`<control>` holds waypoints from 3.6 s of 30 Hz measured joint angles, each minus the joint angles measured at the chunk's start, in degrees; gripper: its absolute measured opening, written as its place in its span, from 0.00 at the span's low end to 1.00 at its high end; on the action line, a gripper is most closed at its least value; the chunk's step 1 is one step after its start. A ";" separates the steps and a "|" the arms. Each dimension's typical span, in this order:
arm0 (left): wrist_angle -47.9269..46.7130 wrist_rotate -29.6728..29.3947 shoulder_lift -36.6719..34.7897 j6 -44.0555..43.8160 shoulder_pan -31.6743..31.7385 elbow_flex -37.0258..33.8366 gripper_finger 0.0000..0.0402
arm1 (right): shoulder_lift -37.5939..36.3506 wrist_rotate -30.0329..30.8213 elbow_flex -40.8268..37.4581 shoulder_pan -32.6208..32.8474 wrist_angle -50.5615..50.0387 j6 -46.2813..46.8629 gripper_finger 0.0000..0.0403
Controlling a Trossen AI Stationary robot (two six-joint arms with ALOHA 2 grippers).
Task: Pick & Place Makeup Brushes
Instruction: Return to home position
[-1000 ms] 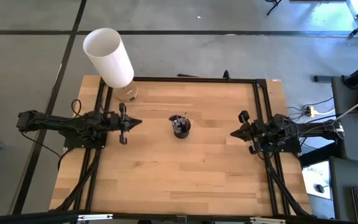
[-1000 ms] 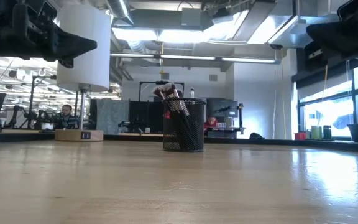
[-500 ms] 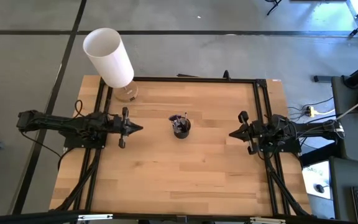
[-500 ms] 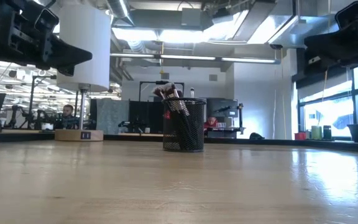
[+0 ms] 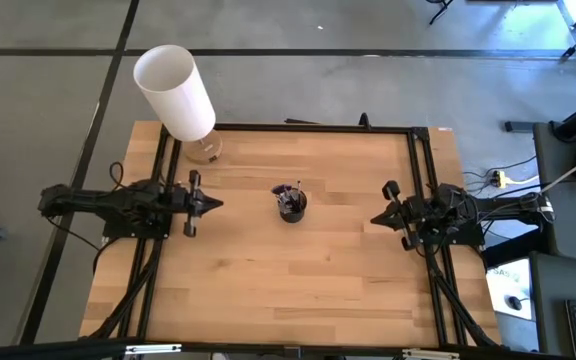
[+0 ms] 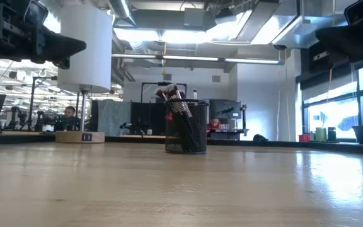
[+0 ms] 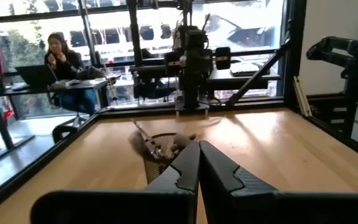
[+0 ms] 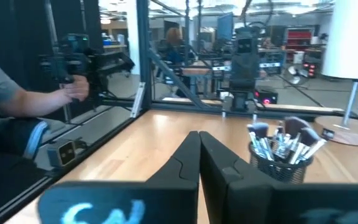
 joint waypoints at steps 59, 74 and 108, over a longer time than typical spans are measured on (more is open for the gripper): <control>-9.61 2.85 -3.53 -1.96 1.78 0.10 0.03 | 0.15 0.72 0.02 0.00 -9.62 -1.97 0.09; -9.61 2.85 -3.53 -1.96 1.78 0.10 0.02 | 0.15 0.72 0.02 0.00 -9.62 -1.97 0.09; -9.63 2.85 -3.53 -1.96 1.78 0.10 0.02 | 0.15 0.72 0.02 -0.02 -9.61 -1.97 0.09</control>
